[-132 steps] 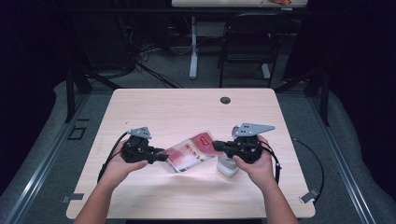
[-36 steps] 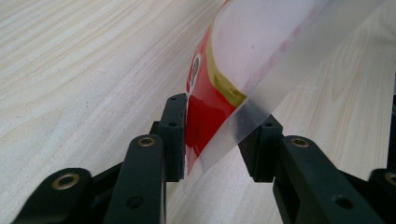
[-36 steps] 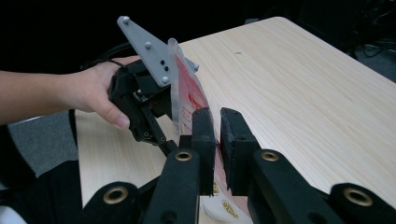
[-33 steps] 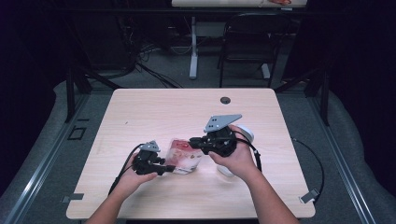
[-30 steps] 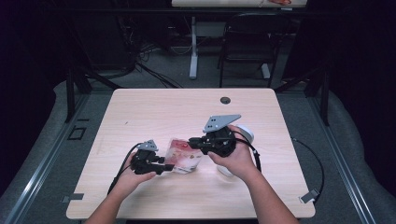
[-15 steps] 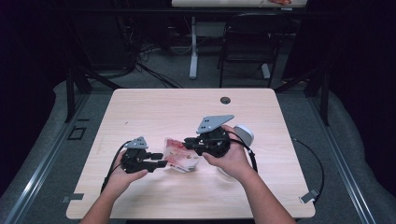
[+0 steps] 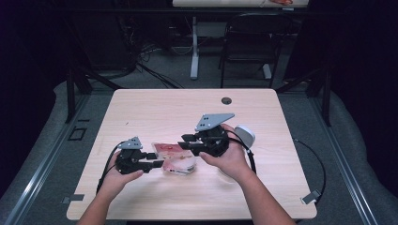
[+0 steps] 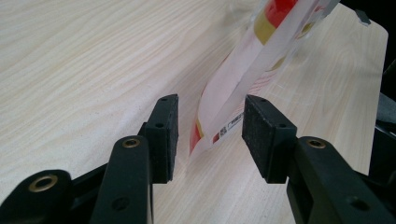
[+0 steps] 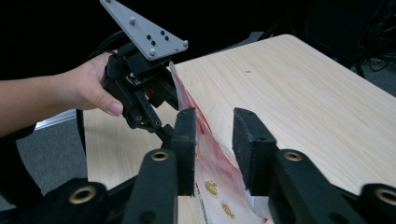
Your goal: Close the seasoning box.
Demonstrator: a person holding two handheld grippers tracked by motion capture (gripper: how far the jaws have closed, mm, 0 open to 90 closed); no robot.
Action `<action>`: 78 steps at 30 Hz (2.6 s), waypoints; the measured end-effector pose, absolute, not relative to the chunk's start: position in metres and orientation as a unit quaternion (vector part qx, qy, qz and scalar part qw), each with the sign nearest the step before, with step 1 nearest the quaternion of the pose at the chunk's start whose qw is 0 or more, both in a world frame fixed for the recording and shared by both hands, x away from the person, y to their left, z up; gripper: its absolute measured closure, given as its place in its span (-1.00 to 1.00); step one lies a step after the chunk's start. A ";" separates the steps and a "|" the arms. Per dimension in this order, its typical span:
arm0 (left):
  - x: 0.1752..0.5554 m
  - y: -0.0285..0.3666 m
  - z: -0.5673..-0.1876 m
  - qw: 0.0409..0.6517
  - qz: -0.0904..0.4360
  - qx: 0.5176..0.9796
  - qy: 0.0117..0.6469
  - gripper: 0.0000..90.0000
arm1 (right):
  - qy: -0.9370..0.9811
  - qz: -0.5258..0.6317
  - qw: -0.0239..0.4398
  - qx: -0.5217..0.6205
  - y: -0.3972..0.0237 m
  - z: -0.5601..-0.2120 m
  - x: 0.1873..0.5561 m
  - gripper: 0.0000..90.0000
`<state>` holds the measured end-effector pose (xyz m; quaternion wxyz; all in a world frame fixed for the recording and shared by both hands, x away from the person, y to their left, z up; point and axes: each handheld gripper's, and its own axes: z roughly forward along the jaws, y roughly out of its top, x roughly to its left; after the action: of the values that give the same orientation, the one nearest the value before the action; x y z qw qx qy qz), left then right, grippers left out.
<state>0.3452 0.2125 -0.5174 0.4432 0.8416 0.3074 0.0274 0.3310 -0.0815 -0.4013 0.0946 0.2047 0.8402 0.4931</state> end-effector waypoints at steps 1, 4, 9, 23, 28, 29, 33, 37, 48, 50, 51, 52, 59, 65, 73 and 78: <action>0.345 0.214 -0.516 0.443 0.027 0.842 0.307 0.24 | 0.839 0.495 0.098 0.206 -0.082 -0.400 0.330 0.52; 0.343 0.217 -0.513 0.449 0.029 0.837 0.311 0.23 | 0.832 0.504 0.098 0.210 -0.085 -0.397 0.327 0.46; 0.342 0.224 -0.509 0.456 0.037 0.831 0.315 0.20 | 0.828 0.505 0.111 0.216 -0.088 -0.393 0.323 0.33; 0.339 0.245 -0.492 0.470 0.041 0.817 0.331 0.18 | 0.818 0.496 0.148 0.251 -0.106 -0.382 0.320 0.05; 0.340 0.251 -0.490 0.471 0.051 0.814 0.336 0.14 | 0.818 0.486 0.155 0.264 -0.114 -0.381 0.319 -0.07; 0.340 0.252 -0.490 0.470 0.054 0.814 0.337 0.13 | 0.820 0.483 0.155 0.265 -0.116 -0.381 0.319 -0.07; 0.341 0.255 -0.490 0.472 0.060 0.810 0.343 0.12 | 0.823 0.472 0.159 0.272 -0.124 -0.381 0.321 -0.11; 0.342 0.259 -0.491 0.467 0.066 0.808 0.353 0.09 | 0.823 0.473 0.142 0.281 -0.133 -0.384 0.324 -0.21; 0.342 0.262 -0.491 0.471 0.071 0.801 0.364 0.08 | 0.832 0.434 0.137 0.316 -0.157 -0.397 0.330 -0.11; 0.343 0.263 -0.491 0.472 0.071 0.800 0.364 0.08 | 0.833 0.427 0.139 0.324 -0.163 -0.399 0.332 -0.11; 0.343 0.263 -0.491 0.471 0.071 0.800 0.364 0.08 | 0.832 0.425 0.137 0.329 -0.166 -0.400 0.333 -0.11; 0.343 0.263 -0.491 0.471 0.071 0.801 0.364 0.08 | 0.832 0.422 0.138 0.334 -0.169 -0.401 0.335 -0.11; 0.344 0.263 -0.493 0.468 0.070 0.800 0.369 0.08 | 0.821 0.420 0.144 0.360 -0.188 -0.402 0.342 -0.02; 0.343 0.263 -0.493 0.468 0.071 0.800 0.369 0.07 | 0.817 0.410 0.146 0.378 -0.201 -0.402 0.349 0.00; 0.344 0.263 -0.493 0.467 0.071 0.801 0.369 0.07 | 0.806 0.407 0.157 0.399 -0.214 -0.399 0.359 0.00; 0.344 0.262 -0.493 0.464 0.072 0.802 0.369 0.06 | 0.800 0.402 0.163 0.415 -0.223 -0.399 0.366 0.05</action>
<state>0.3438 0.2624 -0.4934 0.4645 0.8017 0.3693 0.0721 0.3658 -0.2228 -0.3987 0.1630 0.4146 0.7999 0.4021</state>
